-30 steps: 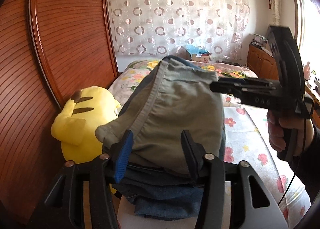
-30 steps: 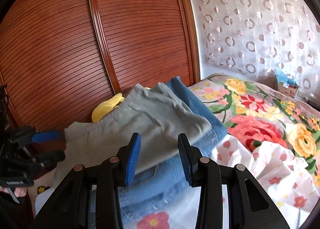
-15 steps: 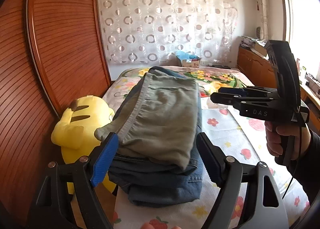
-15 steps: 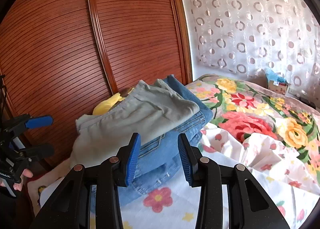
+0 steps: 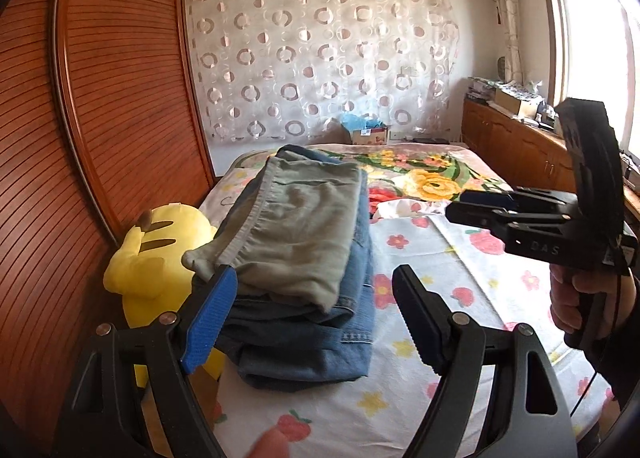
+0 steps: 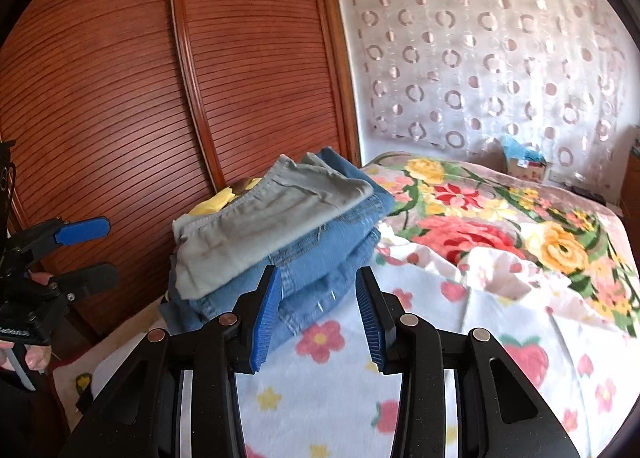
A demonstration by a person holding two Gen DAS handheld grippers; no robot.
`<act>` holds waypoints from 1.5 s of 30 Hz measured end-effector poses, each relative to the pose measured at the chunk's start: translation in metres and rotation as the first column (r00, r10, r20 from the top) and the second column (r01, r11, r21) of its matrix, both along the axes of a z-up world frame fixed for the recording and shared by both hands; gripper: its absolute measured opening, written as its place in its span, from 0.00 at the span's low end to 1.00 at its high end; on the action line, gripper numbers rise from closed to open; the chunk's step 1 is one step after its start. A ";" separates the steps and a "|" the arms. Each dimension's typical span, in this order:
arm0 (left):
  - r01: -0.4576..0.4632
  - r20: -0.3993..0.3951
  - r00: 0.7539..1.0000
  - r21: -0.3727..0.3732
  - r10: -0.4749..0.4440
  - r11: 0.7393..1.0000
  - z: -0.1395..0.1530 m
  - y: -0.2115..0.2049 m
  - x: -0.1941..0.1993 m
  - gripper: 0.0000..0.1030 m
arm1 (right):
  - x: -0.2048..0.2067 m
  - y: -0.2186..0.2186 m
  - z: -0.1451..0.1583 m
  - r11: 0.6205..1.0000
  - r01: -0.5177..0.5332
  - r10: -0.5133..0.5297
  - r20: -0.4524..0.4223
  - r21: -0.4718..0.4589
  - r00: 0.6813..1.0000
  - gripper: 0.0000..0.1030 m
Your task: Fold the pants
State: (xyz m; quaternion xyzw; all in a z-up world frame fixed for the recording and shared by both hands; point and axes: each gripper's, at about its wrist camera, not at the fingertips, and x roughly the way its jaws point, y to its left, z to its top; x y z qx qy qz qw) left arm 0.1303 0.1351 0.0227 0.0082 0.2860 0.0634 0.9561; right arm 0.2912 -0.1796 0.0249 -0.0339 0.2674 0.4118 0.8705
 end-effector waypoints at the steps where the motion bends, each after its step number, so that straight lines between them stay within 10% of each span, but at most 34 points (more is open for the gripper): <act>1: 0.002 -0.001 1.000 -0.005 -0.002 1.000 0.000 -0.003 -0.002 0.78 | -0.007 -0.006 0.001 1.000 0.010 -0.010 -0.002 0.004 1.000 0.39; 21: 0.122 0.064 0.991 -0.030 -0.120 0.992 0.014 -0.077 -0.043 0.78 | -0.129 -0.071 0.032 0.970 0.241 -0.239 0.069 -0.017 0.969 0.54; 35: 0.187 0.078 0.980 -0.039 -0.183 0.982 0.020 -0.131 -0.053 0.78 | -0.188 -0.090 0.048 0.916 0.401 -0.397 0.119 -0.004 0.910 0.81; 45: 0.200 0.127 0.973 -0.026 -0.195 0.980 0.029 -0.153 -0.085 0.78 | -0.228 -0.089 0.049 0.873 0.483 -0.486 0.165 0.061 0.858 0.82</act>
